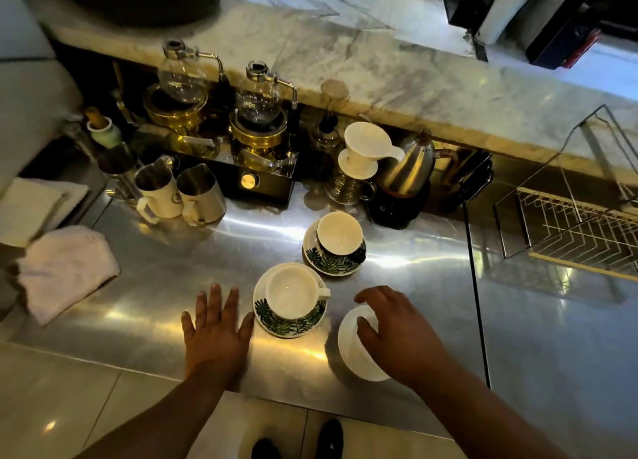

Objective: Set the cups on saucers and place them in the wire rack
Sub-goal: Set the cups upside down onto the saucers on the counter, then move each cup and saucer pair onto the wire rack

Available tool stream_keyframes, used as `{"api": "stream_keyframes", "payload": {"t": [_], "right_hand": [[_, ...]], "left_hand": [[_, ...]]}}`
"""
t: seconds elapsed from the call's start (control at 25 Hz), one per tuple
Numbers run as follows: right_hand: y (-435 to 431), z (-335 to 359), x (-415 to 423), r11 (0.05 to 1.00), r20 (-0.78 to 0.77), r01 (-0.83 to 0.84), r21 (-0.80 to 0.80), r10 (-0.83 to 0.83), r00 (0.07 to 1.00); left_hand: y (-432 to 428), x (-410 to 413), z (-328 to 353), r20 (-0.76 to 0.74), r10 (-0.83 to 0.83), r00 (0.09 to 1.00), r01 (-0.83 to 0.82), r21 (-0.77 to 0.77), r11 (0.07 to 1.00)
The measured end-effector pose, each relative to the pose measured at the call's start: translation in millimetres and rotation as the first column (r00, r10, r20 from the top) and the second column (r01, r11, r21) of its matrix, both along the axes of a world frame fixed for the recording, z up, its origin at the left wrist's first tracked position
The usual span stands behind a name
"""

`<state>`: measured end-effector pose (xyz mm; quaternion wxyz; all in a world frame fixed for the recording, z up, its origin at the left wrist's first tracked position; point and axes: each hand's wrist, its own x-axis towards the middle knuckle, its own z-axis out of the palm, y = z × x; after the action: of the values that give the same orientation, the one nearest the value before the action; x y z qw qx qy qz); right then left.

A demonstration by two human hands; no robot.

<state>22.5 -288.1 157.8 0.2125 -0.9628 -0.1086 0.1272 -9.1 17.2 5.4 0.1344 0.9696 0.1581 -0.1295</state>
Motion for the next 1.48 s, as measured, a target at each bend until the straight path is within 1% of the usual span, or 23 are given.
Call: {"api": "stream_keyframes", "payload": {"t": [0.12,0.24,0.32,0.44,0.52,0.6,0.64,0.72,0.8,0.88,0.96,1.12,1.2,1.28,1.36,1.44,1.48], "right_hand": [[-11,6,-13,0.991,-0.049,0.073,0.115,-0.067,0.997],[-3,2,-19,0.965,-0.139,0.102,0.242,-0.069,0.988],[8,-4,-22,0.944,-0.192,0.109,0.312,-0.050,0.980],[25,-12,-25,0.936,-0.262,0.124,0.329,-0.035,0.964],[36,-14,-25,0.928,-0.340,0.179,0.326,-0.062,0.938],[50,-16,-26,0.913,-0.426,0.254,0.321,-0.100,0.899],[58,-19,-26,0.899,-0.462,0.303,0.317,-0.133,0.877],[70,-26,-27,0.858,-0.518,0.419,0.297,-0.224,0.825],[82,-30,-30,0.807,-0.576,0.533,0.254,-0.316,0.754],[96,-37,-32,0.768,-0.619,0.605,0.209,-0.375,0.690],[108,-46,-32,0.738,-0.613,0.647,0.191,-0.425,0.666],[123,-58,-20,0.674,-0.566,0.699,0.241,-0.487,0.665],[125,-67,-14,0.612,-0.562,0.748,0.255,-0.536,0.630],[127,-69,-12,0.560,-0.561,0.789,0.253,-0.579,0.592],[129,-72,-12,0.565,-0.533,0.785,0.255,-0.595,0.601],[131,-75,-11,0.612,-0.486,0.754,0.239,-0.597,0.638],[132,-75,-11,0.609,-0.475,0.761,0.225,-0.613,0.631]], "left_hand": [[16,-9,15,-0.033,-0.149,0.988,0.150,0.011,0.989],[32,-21,34,-0.110,-0.255,0.961,0.259,0.028,0.965],[36,-26,46,-0.135,-0.307,0.942,0.314,0.036,0.949],[36,-14,62,-0.130,-0.344,0.930,0.354,0.062,0.933],[36,0,65,-0.096,-0.342,0.935,0.348,0.056,0.936],[38,16,64,-0.046,-0.336,0.941,0.336,-0.006,0.942],[39,26,63,-0.025,-0.333,0.943,0.331,-0.062,0.942],[40,45,59,0.013,-0.289,0.957,0.284,-0.231,0.931],[38,59,55,0.022,-0.251,0.968,0.241,-0.373,0.896],[36,73,50,-0.005,-0.275,0.961,0.247,-0.421,0.873],[34,88,45,-0.039,-0.311,0.950,0.266,-0.424,0.866],[30,109,39,-0.101,-0.379,0.920,0.306,-0.418,0.855],[30,115,39,-0.105,-0.433,0.895,0.350,-0.434,0.830],[30,119,39,-0.112,-0.451,0.886,0.358,-0.455,0.816],[29,121,39,-0.124,-0.446,0.886,0.341,-0.477,0.810],[27,121,41,-0.135,-0.430,0.893,0.316,-0.494,0.810],[27,120,41,-0.137,-0.426,0.894,0.306,-0.508,0.805]]}}
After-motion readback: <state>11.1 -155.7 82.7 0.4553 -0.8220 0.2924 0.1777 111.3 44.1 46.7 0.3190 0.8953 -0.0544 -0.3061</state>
